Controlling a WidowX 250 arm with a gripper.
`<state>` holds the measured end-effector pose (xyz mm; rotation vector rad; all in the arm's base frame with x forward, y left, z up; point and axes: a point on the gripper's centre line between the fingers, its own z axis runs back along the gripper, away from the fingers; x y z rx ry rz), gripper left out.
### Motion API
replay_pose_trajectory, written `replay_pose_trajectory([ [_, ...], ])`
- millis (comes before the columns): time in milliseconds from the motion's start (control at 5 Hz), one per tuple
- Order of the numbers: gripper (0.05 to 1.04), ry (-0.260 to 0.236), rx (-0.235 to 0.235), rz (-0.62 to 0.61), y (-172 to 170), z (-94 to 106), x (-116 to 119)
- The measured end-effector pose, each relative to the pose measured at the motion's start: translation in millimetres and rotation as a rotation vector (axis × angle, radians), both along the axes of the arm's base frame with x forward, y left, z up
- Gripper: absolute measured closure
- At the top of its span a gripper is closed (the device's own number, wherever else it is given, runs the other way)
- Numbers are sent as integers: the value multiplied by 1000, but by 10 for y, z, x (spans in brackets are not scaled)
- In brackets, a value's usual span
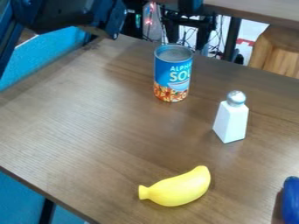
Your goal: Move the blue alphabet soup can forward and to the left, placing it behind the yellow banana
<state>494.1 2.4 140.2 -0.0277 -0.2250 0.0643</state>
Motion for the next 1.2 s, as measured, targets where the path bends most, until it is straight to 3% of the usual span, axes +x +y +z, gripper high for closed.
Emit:
replay_pose_trajectory([
  [200,84,112,25,8,20,-256,-70],
  [400,84,288,112,-62,-45,-435,-382],
  [600,84,411,201,-140,-122,-434,-780],
  [800,84,499,197,-207,-106,-287,-1201],
  [1000,84,497,186,-227,-101,-104,-1448],
  [1200,84,500,185,-227,-77,-70,-1652],
])
